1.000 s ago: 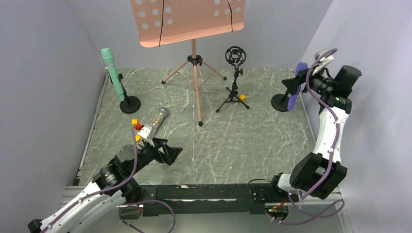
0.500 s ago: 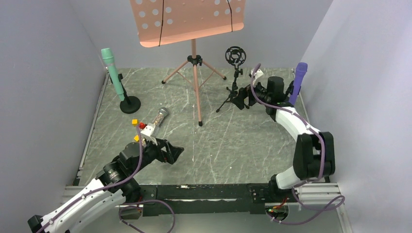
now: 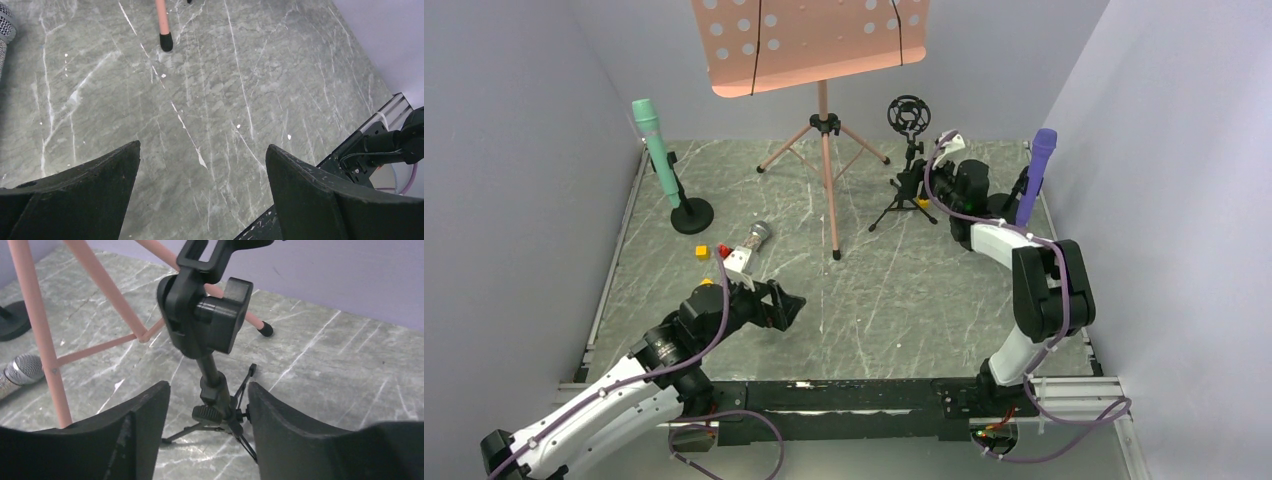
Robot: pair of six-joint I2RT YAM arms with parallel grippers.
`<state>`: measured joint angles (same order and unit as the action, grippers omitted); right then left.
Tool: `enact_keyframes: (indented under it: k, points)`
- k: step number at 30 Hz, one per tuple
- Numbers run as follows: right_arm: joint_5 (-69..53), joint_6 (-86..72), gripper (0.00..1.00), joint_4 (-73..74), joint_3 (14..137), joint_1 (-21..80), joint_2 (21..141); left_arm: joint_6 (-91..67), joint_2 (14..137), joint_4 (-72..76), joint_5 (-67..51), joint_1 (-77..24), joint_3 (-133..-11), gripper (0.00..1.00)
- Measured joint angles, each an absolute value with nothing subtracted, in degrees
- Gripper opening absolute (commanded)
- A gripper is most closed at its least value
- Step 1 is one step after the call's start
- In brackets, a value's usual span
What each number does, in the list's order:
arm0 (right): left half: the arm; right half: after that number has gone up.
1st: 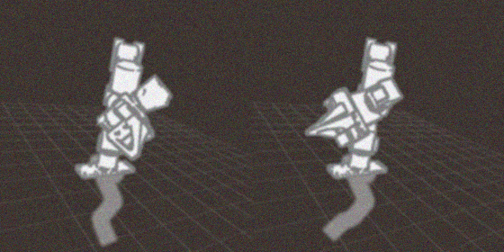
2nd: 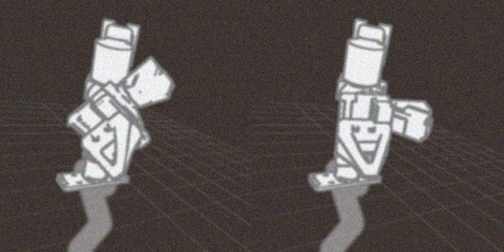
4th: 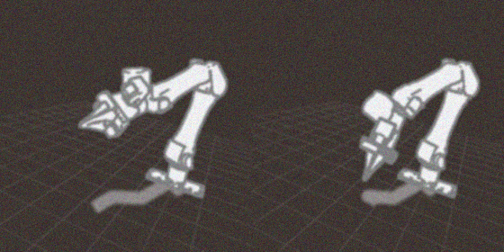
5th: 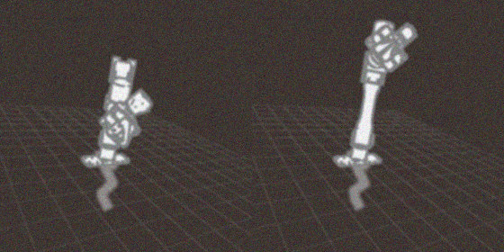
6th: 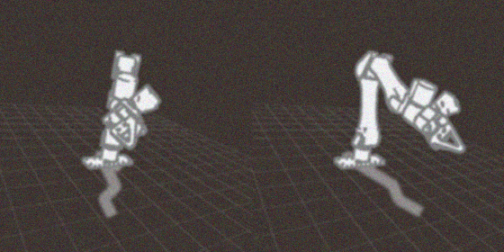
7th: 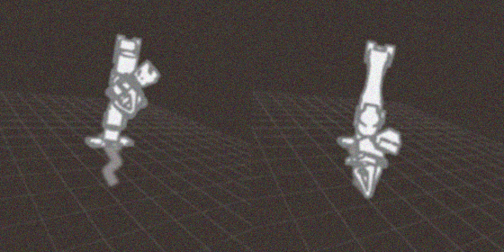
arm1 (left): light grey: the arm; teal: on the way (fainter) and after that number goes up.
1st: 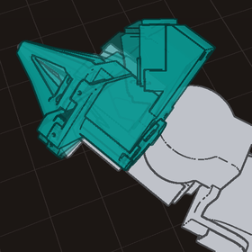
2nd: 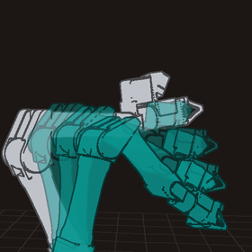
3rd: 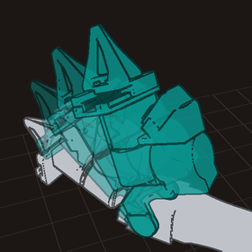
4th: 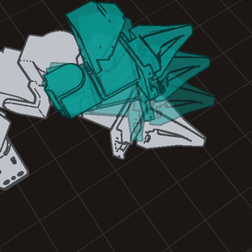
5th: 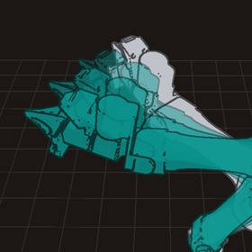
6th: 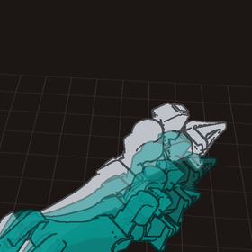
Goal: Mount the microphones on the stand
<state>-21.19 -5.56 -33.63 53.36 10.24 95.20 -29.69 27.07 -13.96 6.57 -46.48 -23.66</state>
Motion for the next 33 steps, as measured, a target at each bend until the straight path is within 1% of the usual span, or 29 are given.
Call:
enact_keyframes:
  k: [2, 4, 6, 12, 13, 15, 17, 20, 23, 26, 30, 33]
  points:
    - [-20.9, -6.1, 0.46, -35.0, 54.0, 10.5, 96.8, -29.7, 27.4, -13.9, 7.0, -46.5, -23.7, 0.99]
    - [-20.6, -6.4, 0.42, -35.9, 54.6, 10.7, 98.2, -29.7, 27.7, -13.5, 7.4, -46.5, -23.7, 0.99]
    - [-20.4, -6.3, 0.40, -36.9, 54.9, 10.9, 99.2, -29.7, 28.0, -13.0, 7.5, -46.5, -23.7, 0.99]
    - [-20.0, -5.6, 0.39, -39.5, 55.7, 11.3, 100.0, -29.6, 29.5, -12.7, 7.6, -46.5, -24.4, 0.99]
    - [-20.0, -5.4, 0.35, -39.8, 56.1, 11.4, 100.1, -29.6, 29.7, -12.7, 7.6, -46.5, -24.6, 0.99]
    - [-20.0, -5.1, 0.23, -40.4, 56.7, 11.4, 100.3, -29.6, 29.8, -12.7, 7.6, -46.5, -24.8, 0.99]
    - [-19.9, -4.5, 0.13, -40.5, 57.3, 11.5, 100.4, -29.6, 29.8, -12.7, 7.6, -46.5, -24.8, 0.99]
    - [-19.8, -3.7, 0.05, -40.8, 57.4, 11.5, 100.5, -29.6, 29.4, -12.7, 7.6, -46.5, -24.8, 0.99]
    - [-20.3, -2.9, 0.01, -40.5, 57.2, 11.5, 100.2, -29.6, 28.4, -12.8, 7.6, -46.5, -24.8, 0.99]
    - [-21.0, -1.3, 0.00, -38.2, 56.0, 11.5, 97.8, -29.6, 26.8, -13.0, 7.6, -46.5, -24.8, 0.99]
    - [-24.7, 2.2, 0.00, -27.2, 55.6, 11.3, 90.0, -29.5, 25.1, -13.8, 7.9, -46.5, -24.8, 0.99]
    - [-31.1, 6.9, 0.00, -17.4, 55.6, 10.9, 81.7, -29.1, 24.8, -15.1, 8.1, -46.5, -24.8, 0.99]
